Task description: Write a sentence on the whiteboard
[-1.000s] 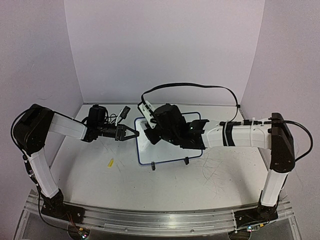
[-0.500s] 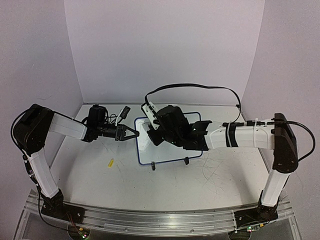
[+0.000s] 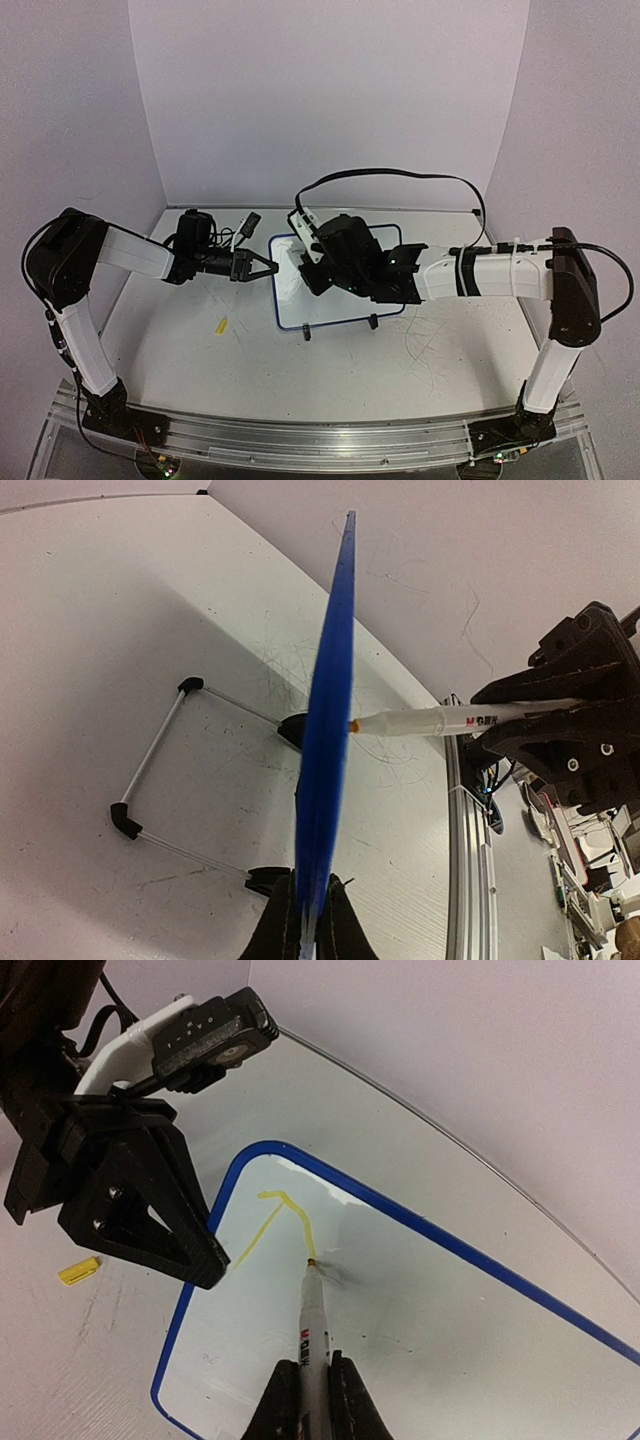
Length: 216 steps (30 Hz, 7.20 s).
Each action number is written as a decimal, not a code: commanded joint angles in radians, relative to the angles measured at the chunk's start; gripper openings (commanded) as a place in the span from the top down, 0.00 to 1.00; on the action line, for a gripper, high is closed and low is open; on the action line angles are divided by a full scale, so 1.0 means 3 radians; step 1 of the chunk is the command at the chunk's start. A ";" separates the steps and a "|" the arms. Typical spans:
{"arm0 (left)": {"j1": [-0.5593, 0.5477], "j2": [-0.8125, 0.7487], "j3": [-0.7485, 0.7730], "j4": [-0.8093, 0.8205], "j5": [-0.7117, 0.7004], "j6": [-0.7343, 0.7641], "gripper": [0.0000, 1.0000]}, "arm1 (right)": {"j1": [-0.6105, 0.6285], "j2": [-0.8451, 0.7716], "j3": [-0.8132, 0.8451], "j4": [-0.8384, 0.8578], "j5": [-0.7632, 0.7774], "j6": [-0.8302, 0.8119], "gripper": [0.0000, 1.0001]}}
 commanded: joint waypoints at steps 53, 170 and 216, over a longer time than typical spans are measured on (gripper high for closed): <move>-0.0002 -0.0133 0.0046 -0.0114 -0.0086 0.0101 1.00 | -0.0106 -0.0697 -0.0353 0.0195 -0.0484 -0.0205 1.00; -0.0001 -0.0135 0.0101 -0.0255 -0.0117 0.0204 1.00 | -0.0049 -0.0178 -0.0170 -0.0044 -0.0233 -0.0013 1.00; -0.0001 -0.0150 0.0093 -0.0261 -0.0098 0.0209 1.00 | -0.0065 0.0002 0.0026 0.0034 0.0174 0.0059 1.00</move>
